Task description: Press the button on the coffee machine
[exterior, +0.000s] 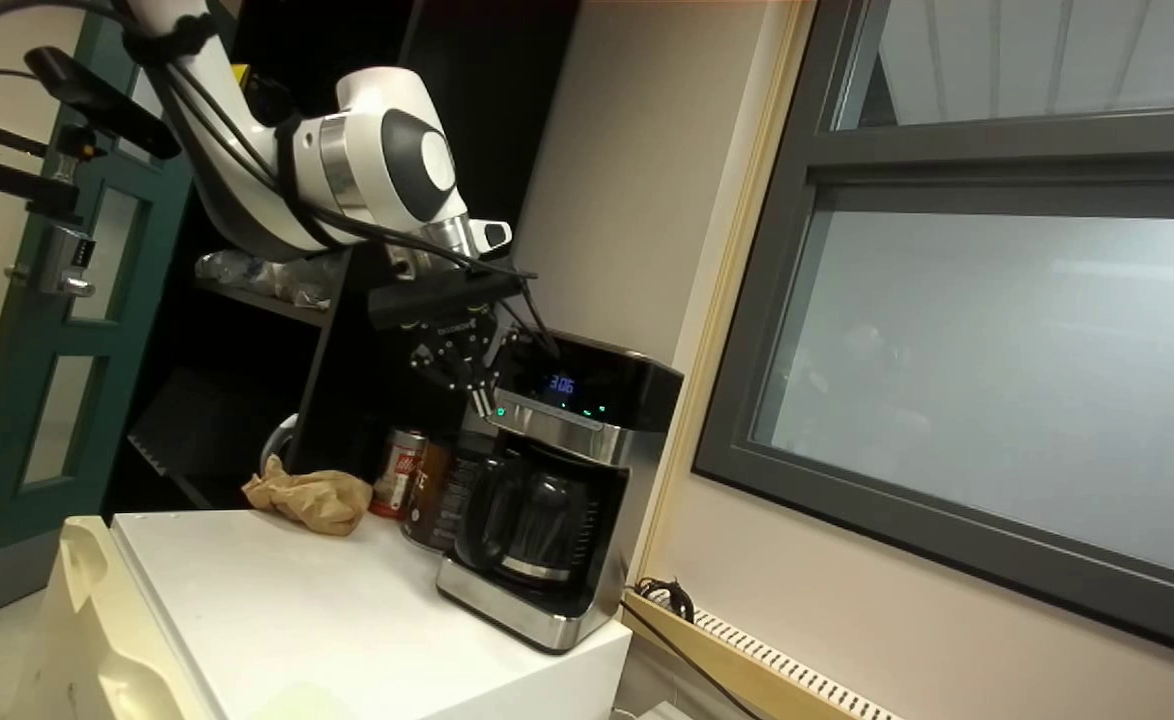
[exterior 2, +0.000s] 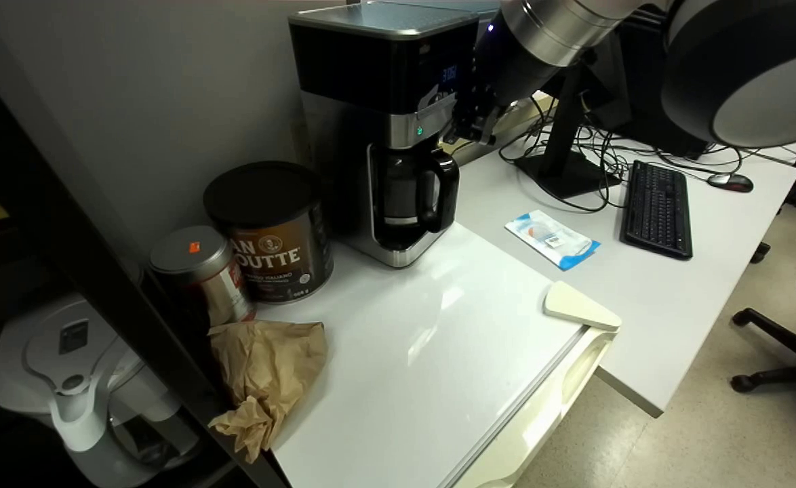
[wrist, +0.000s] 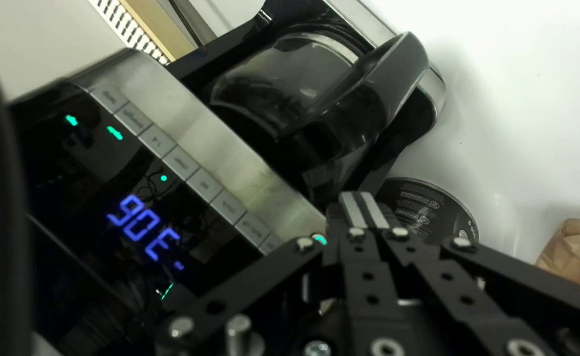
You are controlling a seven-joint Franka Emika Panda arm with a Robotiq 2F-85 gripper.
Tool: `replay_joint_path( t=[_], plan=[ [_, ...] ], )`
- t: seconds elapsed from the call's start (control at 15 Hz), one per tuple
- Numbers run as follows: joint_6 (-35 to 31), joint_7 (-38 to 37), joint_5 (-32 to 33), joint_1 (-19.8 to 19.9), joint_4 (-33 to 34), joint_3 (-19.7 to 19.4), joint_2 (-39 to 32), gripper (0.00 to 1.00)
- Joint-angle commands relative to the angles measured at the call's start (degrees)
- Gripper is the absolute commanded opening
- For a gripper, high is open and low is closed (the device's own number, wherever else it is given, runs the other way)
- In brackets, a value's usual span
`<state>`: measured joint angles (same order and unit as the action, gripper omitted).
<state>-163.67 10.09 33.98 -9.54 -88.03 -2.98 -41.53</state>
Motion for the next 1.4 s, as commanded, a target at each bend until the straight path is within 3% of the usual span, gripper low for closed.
replay_joint_path(
  t=[0.0, 1.33],
  plan=[
    [-2.3, 1.5, -0.1, -0.9, 3.5, -1.4, -2.8, 0.00],
    [-3.1, 2.7, -1.0, -0.8, 9.3, -1.1, -7.2, 0.00]
  ],
)
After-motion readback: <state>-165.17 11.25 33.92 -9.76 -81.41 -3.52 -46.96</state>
